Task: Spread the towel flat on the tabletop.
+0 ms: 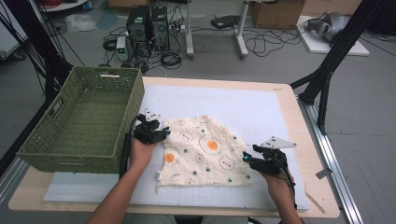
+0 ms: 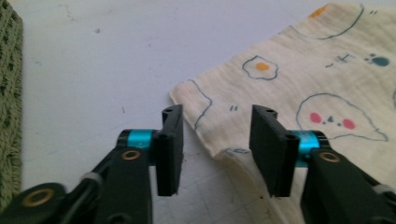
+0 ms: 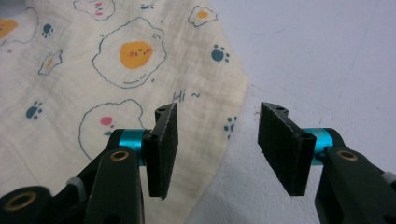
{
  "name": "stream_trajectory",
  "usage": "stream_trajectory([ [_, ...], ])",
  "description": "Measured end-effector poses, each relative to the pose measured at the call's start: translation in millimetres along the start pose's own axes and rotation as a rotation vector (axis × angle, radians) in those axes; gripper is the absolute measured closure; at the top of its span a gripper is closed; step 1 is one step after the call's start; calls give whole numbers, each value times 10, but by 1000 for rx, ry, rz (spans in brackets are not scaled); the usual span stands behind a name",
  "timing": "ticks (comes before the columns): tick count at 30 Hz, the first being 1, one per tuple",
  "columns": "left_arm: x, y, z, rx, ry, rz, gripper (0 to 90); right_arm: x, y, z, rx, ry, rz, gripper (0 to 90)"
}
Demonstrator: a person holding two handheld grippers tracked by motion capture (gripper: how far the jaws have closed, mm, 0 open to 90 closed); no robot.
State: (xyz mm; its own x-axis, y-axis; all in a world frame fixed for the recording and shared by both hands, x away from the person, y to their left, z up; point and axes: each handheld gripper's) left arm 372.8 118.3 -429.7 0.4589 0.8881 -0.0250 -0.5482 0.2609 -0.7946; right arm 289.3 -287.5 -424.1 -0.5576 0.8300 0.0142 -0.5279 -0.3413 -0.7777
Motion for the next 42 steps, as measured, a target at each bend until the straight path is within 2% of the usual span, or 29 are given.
stream_trajectory([
  [6,-67,120,89,-25,65,-50,488,2,-89,-116,-11,9,3,471],
  [12,-106,135,114,-29,136,-61,485,27,-218,-346,3,-2,9,496],
  [14,-132,138,108,-18,154,-69,485,27,-251,-408,4,7,1,496],
  [15,-137,142,104,4,159,-84,485,12,-276,-425,-2,17,-3,495],
  [17,-147,156,80,30,168,-94,493,-48,-345,-457,-18,15,-35,490],
  [20,-148,171,49,56,168,-110,559,-107,-467,-549,-16,-2,-51,483],
  [22,-154,186,28,87,160,-131,660,-101,-531,-654,8,-20,-39,501],
  [24,-157,211,9,91,175,-133,763,-78,-564,-761,37,-46,-42,560],
  [26,-145,250,21,69,178,-130,846,-53,-578,-840,65,-51,-20,674],
  [27,-138,268,28,59,180,-114,846,-38,-577,-857,77,-61,-13,765],
  [28,-129,284,35,52,184,-110,849,-23,-575,-864,87,-71,5,842],
  [29,-124,292,50,55,192,-105,851,-10,-575,-860,94,-75,33,867],
  [31,-134,294,76,54,200,-111,852,8,-580,-808,99,-69,57,873],
  [35,-190,321,123,32,236,-113,853,-11,-594,-531,39,-10,81,874],
  [36,-210,332,136,20,241,-113,854,-2,-594,-488,38,-8,88,874],
  [37,-217,336,143,22,240,-120,854,40,-594,-437,40,-7,115,873],
  [38,-224,345,154,17,234,-124,853,80,-591,-419,45,-22,128,873],
  [39,-224,353,164,10,226,-125,853,147,-584,-414,52,-57,154,871],
  [41,-203,357,180,7,218,-115,853,313,-550,-454,61,-154,175,869],
  [42,-184,353,196,6,216,-108,852,361,-537,-480,70,-184,174,869],
])
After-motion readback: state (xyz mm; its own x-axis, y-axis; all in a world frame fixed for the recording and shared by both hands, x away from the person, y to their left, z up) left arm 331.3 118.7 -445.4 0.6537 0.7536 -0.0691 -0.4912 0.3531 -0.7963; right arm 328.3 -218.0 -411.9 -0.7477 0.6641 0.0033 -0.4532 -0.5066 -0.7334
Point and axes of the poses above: each handheld gripper's, and its own axes: z roughly backward along the jaws, y roughly out of its underside, x roughly to its left, and after that the axes turned 2 degrees about x, right-handed
